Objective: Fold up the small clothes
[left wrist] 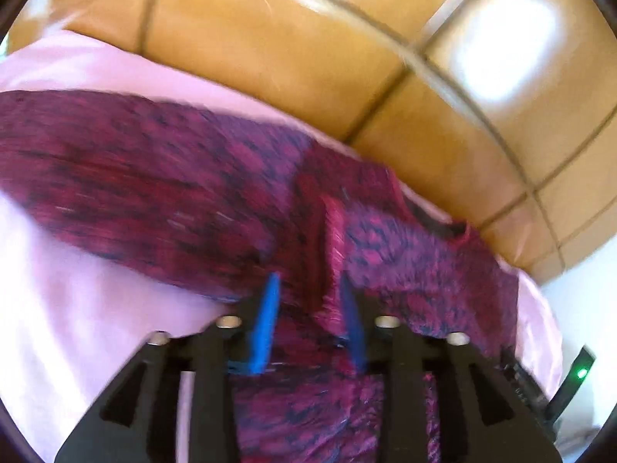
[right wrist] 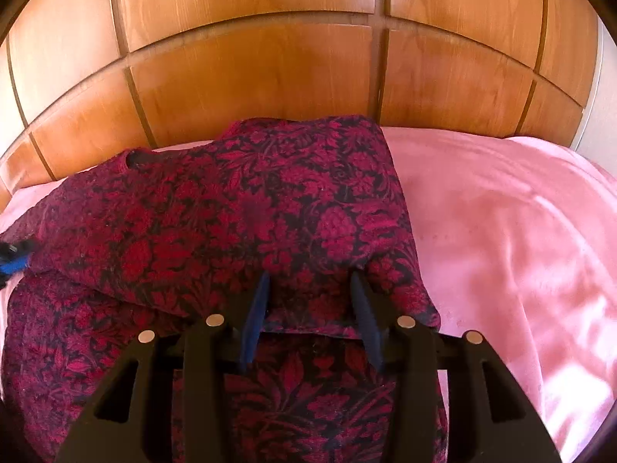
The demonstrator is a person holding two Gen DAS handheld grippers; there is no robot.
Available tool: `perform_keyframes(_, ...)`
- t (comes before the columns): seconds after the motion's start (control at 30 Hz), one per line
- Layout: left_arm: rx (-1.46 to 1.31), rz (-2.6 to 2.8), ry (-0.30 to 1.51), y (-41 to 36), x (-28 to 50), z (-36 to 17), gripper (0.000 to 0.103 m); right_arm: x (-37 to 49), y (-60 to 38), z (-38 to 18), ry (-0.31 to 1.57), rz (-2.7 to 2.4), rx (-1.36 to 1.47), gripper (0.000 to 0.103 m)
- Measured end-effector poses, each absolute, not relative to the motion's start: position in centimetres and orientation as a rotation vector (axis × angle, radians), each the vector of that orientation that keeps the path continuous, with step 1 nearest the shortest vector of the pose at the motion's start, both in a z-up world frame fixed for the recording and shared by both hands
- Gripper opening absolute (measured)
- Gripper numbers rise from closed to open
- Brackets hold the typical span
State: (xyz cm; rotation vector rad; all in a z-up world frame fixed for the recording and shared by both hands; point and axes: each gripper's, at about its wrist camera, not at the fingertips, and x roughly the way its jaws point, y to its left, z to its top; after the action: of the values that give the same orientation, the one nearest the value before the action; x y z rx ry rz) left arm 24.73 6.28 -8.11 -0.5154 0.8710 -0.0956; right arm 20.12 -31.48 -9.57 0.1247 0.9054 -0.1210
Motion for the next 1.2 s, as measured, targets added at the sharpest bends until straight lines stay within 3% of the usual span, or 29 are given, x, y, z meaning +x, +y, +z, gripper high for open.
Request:
perform_keyframes(0.03,-0.537,-0.078,0.849,7.3,24.1,-7.8,0.053,20.1,-31.3,-9.7,0.903,-0.123,0.121,0.044)
perform_keyframes(0.53,-1.035,0.252,0.755,32.0,17.2,-9.9,0.053,20.0,-29.9,-9.7,0.894,-0.159,0.073,0.047)
perform_keyframes(0.83,-1.162,0.313,0.687,36.1,20.5,-10.9,0.053,20.1,-29.0,-9.7,0.889,-0.191,0.026,0.049)
perform_keyframes(0.9,-1.114,0.328,0.703,36.5,21.7,-10.6,0.038,20.1,-29.0,-9.7,0.888,-0.194,0.02,0.049)
perform_keyframes(0.93,-1.084,0.339,0.722,36.8,22.1,-10.6,0.016,20.2,-29.0,-9.7,0.888,-0.194,0.02,0.049)
perform_keyframes(0.97,-1.055,0.344,0.739,36.9,22.5,-10.6,0.011,20.2,-29.0,-9.7,0.888,-0.194,0.02,0.049)
perform_keyframes(1.2,-0.807,0.192,0.66,31.3,22.7,-4.9,0.01,20.2,-29.1,-9.7,0.887,-0.191,0.021,0.049)
